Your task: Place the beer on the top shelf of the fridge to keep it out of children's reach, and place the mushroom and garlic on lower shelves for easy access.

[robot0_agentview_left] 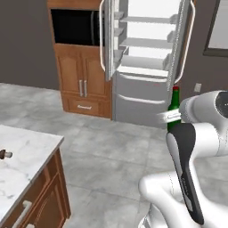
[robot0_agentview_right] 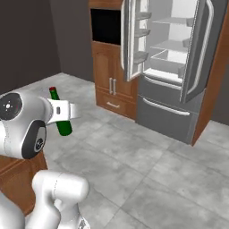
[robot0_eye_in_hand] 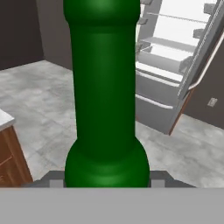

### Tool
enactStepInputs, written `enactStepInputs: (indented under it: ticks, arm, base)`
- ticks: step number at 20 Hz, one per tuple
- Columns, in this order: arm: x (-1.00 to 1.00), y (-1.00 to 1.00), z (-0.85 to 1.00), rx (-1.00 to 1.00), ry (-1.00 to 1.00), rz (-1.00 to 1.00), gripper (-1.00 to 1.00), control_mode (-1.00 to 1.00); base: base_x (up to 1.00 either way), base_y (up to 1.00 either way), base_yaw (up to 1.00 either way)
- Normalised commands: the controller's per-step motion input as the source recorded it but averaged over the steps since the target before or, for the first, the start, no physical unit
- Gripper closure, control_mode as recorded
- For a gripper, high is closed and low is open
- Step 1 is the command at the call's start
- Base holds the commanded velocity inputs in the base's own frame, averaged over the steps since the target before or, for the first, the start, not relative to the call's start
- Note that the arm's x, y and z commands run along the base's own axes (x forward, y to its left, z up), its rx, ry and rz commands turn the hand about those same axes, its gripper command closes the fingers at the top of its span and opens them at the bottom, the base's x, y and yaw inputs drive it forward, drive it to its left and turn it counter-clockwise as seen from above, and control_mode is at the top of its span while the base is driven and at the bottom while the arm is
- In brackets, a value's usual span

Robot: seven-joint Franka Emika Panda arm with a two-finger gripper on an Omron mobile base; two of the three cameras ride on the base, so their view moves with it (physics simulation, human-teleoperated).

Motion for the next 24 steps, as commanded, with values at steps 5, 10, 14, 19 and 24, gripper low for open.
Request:
enactStepInputs:
  ticks: [5,10,14,19,24]
  arm:
    - [0.00,0.00,0.00,0.00,0.00,0.00,1.00,1.00]
    - [0.00,0.00,0.00,0.00,0.00,0.00,1.00,1.00]
    - [0.00,0.00,0.00,0.00,0.00,0.00,1.00,1.00]
    - [0.00,0.00,0.00,0.00,0.00,0.00,1.00,1.00]
    - [0.00,0.00,0.00,0.00,0.00,0.00,1.00,1.00]
  base:
    - [0.72,0.04,-0.41]
    - [0.86,0.12,-0.36]
    - [0.86,0.22,-0.33]
    - [0.86,0.41,-0.28]
    - [0.84,0.55,-0.23]
